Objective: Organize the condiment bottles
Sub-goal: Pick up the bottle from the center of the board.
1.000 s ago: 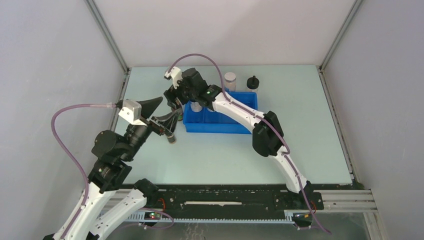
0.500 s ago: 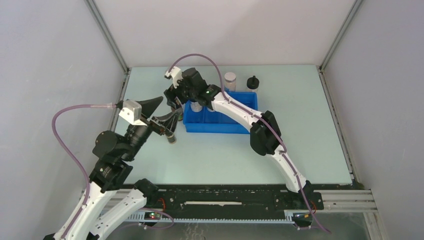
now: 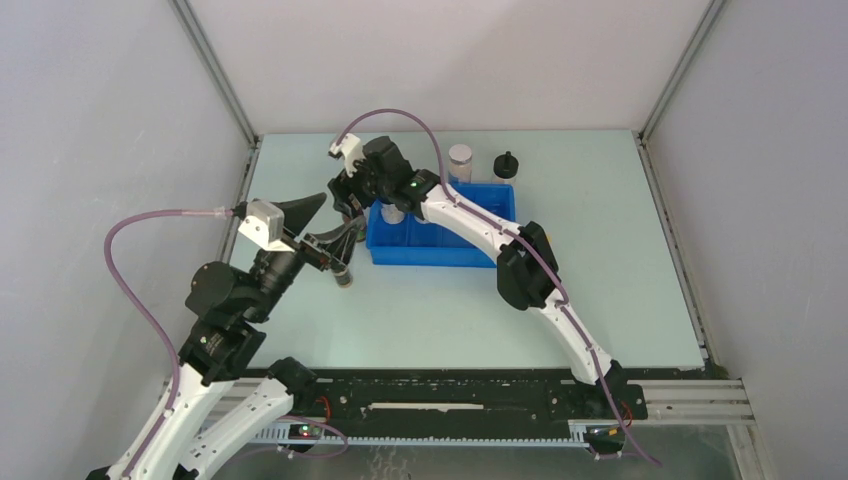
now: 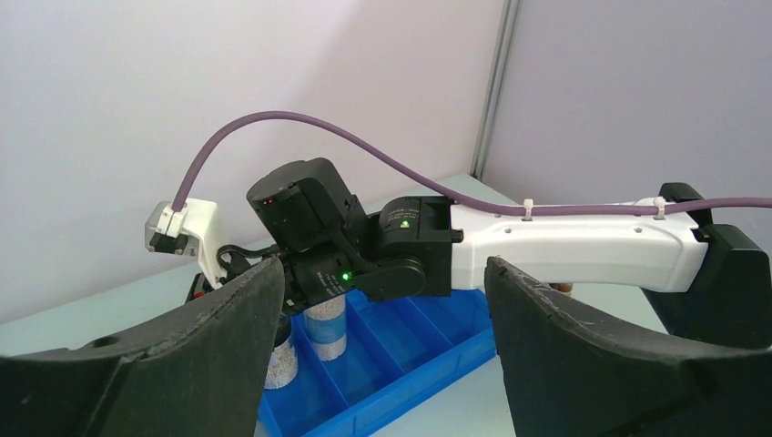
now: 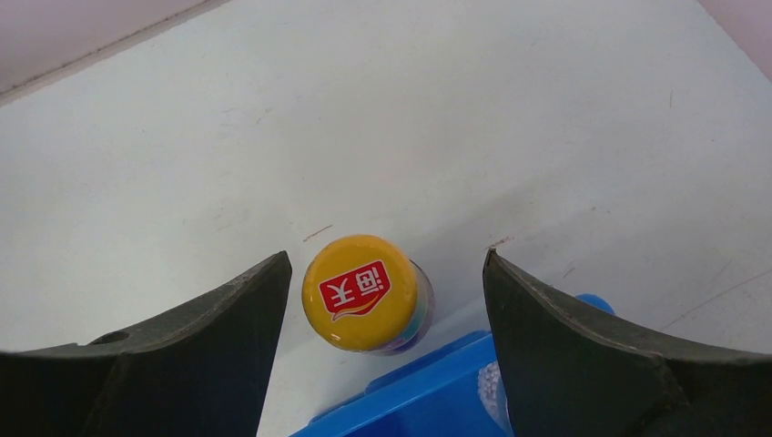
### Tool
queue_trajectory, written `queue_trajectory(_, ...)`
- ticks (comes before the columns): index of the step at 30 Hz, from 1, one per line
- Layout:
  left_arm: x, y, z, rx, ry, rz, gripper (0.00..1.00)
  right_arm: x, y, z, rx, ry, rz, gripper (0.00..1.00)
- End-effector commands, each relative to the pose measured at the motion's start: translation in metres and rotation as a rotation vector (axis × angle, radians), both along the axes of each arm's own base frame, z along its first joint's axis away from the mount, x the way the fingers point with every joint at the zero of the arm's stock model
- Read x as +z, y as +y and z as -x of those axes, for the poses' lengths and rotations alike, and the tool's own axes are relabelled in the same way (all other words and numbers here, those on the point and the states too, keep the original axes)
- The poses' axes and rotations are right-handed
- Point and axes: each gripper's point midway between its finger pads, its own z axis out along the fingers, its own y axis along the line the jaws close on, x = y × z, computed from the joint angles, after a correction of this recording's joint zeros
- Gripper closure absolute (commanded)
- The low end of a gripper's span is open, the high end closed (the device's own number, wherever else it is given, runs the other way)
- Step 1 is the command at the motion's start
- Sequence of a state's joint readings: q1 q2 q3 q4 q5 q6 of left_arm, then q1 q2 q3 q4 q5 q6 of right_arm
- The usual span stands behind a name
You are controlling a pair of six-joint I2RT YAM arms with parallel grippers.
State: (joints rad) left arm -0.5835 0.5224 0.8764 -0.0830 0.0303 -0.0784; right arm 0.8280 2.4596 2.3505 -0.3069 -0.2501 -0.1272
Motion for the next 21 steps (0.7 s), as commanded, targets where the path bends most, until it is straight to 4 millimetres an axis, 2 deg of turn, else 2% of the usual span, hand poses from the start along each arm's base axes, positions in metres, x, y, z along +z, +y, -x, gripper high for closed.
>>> queue_trajectory(1, -0.0031, -0.0021, -0.0017, 0.001, -0.021, -0.011, 0.15, 0.0218, 0.0017, -0.0072, 0.0, -0.023, -0.05, 0.15)
queue_trajectory(10, -0.0036, -0.0024, -0.002, 0.003, -0.021, -0.014, 0.15, 0.0178, 0.0017, -0.0074, 0.006, -0.01, -0.049, 0.24)
queue_trajectory(21, -0.0036, -0.0026, -0.0019, 0.003, -0.021, -0.015, 0.15, 0.0141, 0.0022, -0.0053, 0.02, 0.014, -0.043, 0.4)
